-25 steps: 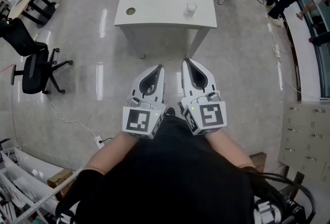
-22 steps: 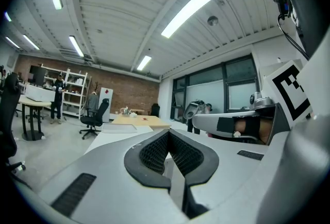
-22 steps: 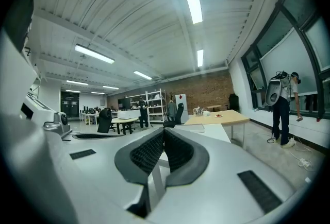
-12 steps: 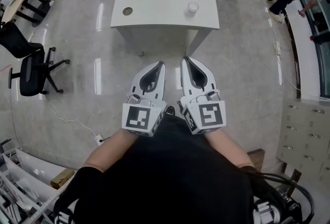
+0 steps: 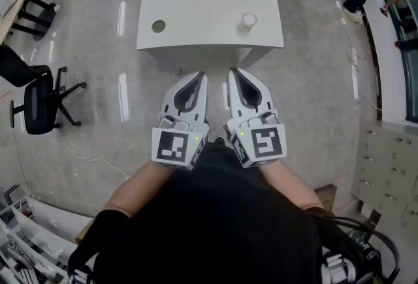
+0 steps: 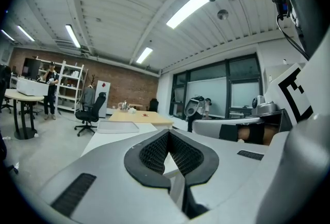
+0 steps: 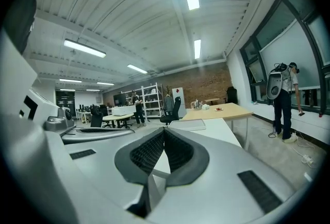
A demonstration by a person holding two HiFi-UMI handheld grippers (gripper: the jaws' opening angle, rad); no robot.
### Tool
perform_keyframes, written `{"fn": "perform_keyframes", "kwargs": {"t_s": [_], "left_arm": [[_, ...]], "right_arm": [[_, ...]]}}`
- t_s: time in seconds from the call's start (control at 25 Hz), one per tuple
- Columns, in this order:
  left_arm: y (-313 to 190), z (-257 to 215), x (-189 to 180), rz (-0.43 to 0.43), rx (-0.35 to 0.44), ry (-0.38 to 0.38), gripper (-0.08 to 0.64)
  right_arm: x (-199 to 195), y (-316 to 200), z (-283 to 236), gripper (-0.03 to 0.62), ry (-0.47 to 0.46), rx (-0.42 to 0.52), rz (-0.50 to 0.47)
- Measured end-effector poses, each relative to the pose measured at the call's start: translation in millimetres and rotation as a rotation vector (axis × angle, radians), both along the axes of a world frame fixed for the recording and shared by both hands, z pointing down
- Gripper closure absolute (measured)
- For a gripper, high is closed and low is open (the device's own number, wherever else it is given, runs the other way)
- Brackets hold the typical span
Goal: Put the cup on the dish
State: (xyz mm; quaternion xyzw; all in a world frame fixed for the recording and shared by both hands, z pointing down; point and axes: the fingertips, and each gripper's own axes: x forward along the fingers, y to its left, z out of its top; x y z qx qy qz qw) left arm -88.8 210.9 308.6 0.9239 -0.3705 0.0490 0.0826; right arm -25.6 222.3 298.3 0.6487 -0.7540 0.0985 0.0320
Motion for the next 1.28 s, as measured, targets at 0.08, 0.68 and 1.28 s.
{"fn": "perform_keyframes", "kwargs": {"t_s": [0.08, 0.68, 1.28], "left_arm": [[-24, 1, -3, 0.003, 0.012, -0.002, 0.555], [-141, -9, -9, 0.074, 0.017, 0.027, 0.555], [-176, -2, 58, 0.088, -0.001, 0.008, 0.555]], "right_arm": [[-4, -20, 0, 0.58, 0.006, 0.016, -0.009], [-3, -125, -11, 0.58, 0.069, 0.025, 0.083], [65, -160, -2, 0.58, 0.071, -0.004, 0.089]]}}
